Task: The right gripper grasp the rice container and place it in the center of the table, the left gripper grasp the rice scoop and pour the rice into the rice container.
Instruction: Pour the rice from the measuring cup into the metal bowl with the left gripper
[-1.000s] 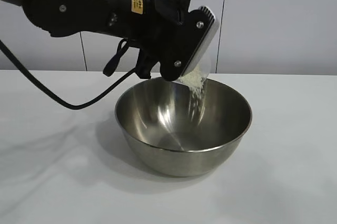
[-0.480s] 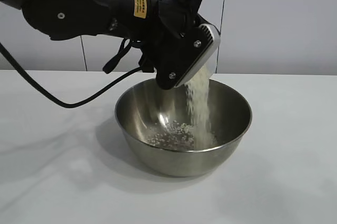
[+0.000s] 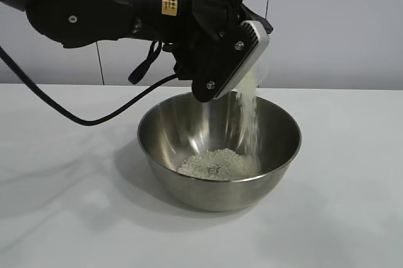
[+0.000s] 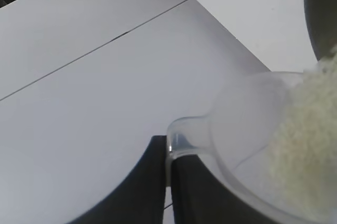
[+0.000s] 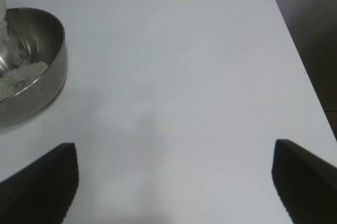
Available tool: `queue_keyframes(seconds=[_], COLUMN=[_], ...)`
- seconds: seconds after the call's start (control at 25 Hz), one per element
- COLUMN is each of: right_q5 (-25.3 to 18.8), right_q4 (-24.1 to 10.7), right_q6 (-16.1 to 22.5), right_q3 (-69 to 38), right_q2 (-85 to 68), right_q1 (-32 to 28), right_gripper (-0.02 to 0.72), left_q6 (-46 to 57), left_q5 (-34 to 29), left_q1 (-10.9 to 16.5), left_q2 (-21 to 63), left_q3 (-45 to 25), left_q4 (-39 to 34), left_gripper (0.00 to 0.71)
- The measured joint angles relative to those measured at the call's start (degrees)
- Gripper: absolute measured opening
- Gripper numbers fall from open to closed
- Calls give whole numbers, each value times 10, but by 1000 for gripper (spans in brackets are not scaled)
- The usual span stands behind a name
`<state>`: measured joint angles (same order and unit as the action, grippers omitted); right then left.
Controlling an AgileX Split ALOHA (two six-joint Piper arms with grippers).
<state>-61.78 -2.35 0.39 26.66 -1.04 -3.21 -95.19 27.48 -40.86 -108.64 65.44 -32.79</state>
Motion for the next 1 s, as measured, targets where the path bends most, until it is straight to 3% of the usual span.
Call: queue_keyframes(seconds=[0.2,0.48,1.0], right_q5=[0,0,1], right_q4=[0,0,0], right_q6=[0,0,0], right_q3=[0,0,0], right_q2=[0,0,0], right_q1=[0,0,0], right_gripper=[694,694,694], left_q6=[-25,-181,-181], left_q5=[-1,-39,-43], left_q1=[0,0,0], left_q2=[0,0,0], left_q3=[0,0,0], left_q4=[-1,-1,-1], left_gripper=[12,12,12])
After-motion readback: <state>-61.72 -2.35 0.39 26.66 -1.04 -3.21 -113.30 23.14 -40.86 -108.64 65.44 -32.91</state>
